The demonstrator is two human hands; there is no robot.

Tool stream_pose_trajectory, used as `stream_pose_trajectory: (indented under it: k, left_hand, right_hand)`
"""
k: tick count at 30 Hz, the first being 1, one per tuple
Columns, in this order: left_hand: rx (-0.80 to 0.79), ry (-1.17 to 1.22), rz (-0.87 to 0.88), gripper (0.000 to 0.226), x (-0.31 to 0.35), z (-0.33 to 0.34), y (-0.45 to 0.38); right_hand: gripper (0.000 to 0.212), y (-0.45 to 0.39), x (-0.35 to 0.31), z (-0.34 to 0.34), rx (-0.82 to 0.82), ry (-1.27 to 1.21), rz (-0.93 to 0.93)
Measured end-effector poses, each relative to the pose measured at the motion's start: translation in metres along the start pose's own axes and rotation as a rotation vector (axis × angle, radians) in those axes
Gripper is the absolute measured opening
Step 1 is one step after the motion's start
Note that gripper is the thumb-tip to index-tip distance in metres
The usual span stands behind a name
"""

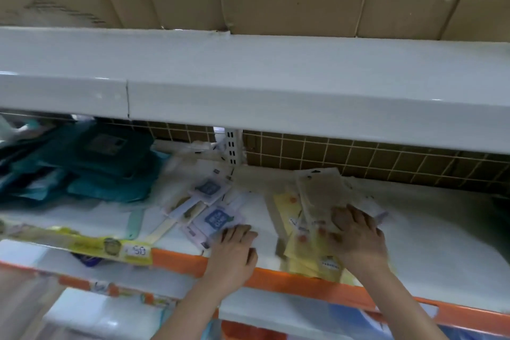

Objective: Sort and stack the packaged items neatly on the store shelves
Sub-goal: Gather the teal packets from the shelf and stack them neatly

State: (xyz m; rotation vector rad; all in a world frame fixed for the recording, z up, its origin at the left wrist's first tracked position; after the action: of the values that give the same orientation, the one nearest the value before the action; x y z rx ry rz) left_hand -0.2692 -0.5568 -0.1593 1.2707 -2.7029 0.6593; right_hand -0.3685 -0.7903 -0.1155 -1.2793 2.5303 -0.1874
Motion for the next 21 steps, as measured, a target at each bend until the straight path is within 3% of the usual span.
stream_pose_trajectory:
  k: [2, 7, 10, 15, 21]
  left_hand:
    - [0.013, 0.051, -0.005, 0.048, -0.005, -0.007, 0.001]
    - [0.199, 0.158, -0.007, 0.027, -0.035, -0.043, 0.001]
    - [0.296, 0.142, -0.041, 0.023, -0.074, -0.067, -0.003]
    - [0.444, 0.052, -0.219, 0.031, -0.19, -0.107, -0.007]
    - [0.57, -0.049, -0.364, 0.039, -0.343, -0.174, -0.005]
  right_hand:
    - [0.042, -0.002, -0.009, 0.005, -0.011, 0.037, -0.026]
    - [0.025, -0.005, -0.057, 0.003, 0.119, -0.08, -0.025]
    - [0.026, -0.007, -0.103, 0.013, 0.06, -0.197, -0.09]
    - [0.014, 0.0, -0.201, 0.03, -0.026, -0.414, -0.158]
    - [0.012, 0.014, -0.344, 0.066, -0.113, -0.544, -0.07]
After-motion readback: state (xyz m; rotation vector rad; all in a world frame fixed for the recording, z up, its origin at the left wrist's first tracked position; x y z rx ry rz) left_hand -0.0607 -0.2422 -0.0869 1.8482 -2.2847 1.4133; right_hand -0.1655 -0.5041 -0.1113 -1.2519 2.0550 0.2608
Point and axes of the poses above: each hand's wrist, its own y-axis away from the middle knuckle, its own z-axis out of the palm, x = y × z, the point moved 5 cm from there along -y, towards the middle knuckle, and after that the axes turned 13 degrees about x, right-handed, at the moved point
